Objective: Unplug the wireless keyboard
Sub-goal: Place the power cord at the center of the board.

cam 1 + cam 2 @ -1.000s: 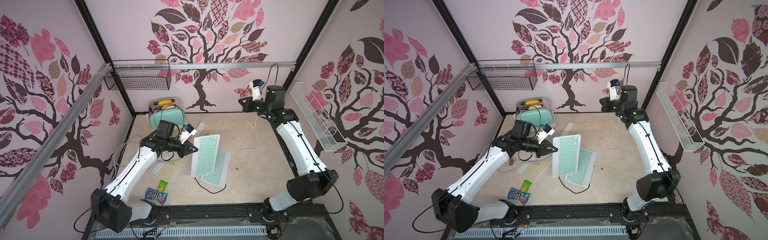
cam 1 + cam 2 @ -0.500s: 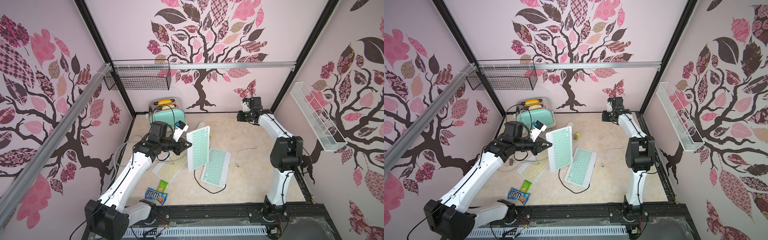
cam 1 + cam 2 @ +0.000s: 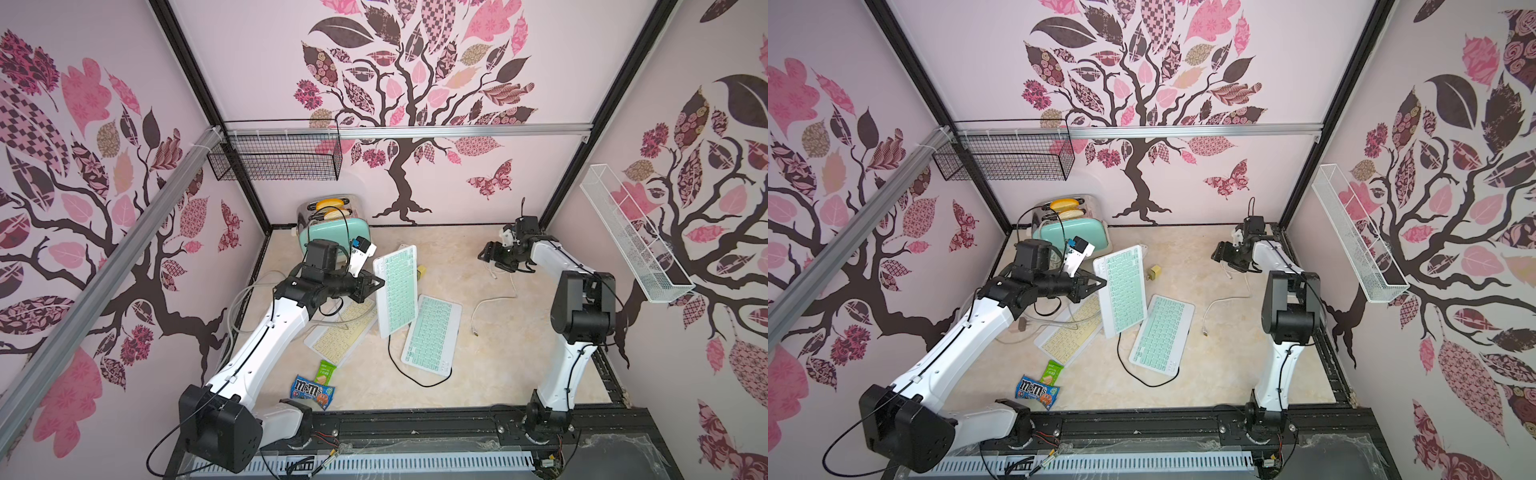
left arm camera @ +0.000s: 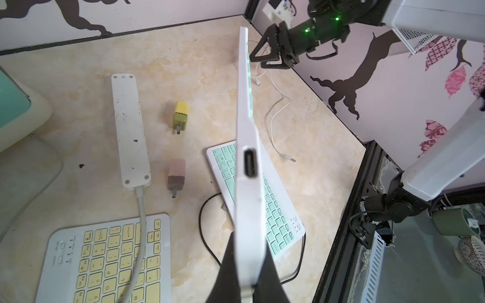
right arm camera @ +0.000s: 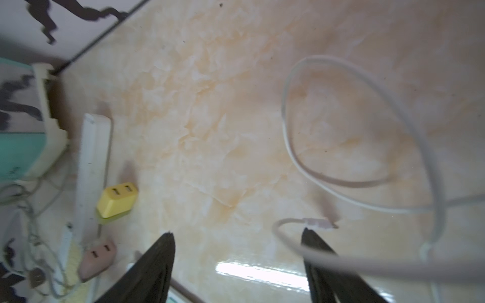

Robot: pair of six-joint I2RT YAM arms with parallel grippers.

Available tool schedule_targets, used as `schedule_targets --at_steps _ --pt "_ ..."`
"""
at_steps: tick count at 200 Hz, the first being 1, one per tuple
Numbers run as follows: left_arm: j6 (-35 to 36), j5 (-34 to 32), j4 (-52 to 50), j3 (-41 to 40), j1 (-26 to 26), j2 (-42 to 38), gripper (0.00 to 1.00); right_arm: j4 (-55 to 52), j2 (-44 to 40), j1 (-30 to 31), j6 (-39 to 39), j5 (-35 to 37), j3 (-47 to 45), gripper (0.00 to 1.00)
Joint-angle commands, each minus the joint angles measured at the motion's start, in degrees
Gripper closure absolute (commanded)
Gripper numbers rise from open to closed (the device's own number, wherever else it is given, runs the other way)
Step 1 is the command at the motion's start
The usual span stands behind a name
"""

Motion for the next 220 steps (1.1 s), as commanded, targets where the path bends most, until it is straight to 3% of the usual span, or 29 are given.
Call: schedule_targets --at_steps 1,48,67,90,125,171,220 --pt "-2.58 -0.8 4.58 3.63 0.5 0.59 1.0 3.17 -6.54 0.81 3.12 -6.69 0.15 0.15" --pt "-6.53 -1.76 7.44 5.11 0.68 1.82 1.0 7.24 -14.27 0.84 7.8 -11.06 -7.95 0.1" --pt "-8.45 1.63 9.9 5.23 1.03 2.37 1.0 27.46 -18.89 1.72 15.5 -25.16 -19.69 0.11" --pt "-8.6 15.39 11.45 6.93 1.67 3.37 1.0 47.74 -21.59 5.71 17.29 -41.14 -26.72 0.11" --pt "-4.83 24.18 9.23 8.85 1.75 2.82 1.0 40.39 -21.17 13.85 6.94 -46.9 -22.73 0.1" --pt "-4.31 27.24 8.24 9.16 2.93 4.4 1.0 50.21 -19.17 18.51 15.69 -54.83 -21.1 0.17" --pt "-4.65 29.03 8.93 9.41 5.0 5.61 1.0 43.91 -19.57 18.54 13.46 -57.53 -18.24 0.24"
